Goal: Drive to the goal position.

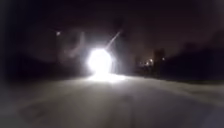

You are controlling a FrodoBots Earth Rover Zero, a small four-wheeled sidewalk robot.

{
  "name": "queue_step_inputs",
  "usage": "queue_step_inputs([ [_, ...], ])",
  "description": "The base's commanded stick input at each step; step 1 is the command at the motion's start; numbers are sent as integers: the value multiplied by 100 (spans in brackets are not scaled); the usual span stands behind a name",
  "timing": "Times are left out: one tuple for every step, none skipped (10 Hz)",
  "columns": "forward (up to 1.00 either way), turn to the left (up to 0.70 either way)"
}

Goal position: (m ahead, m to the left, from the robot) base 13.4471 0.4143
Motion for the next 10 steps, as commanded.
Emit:
queue_step_inputs([
  [100, 11],
  [100, 11],
  [100, 9],
  [100, 6],
  [100, 4],
  [100, 4],
  [100, 5],
  [100, 5],
  [100, 9],
  [100, 11],
])
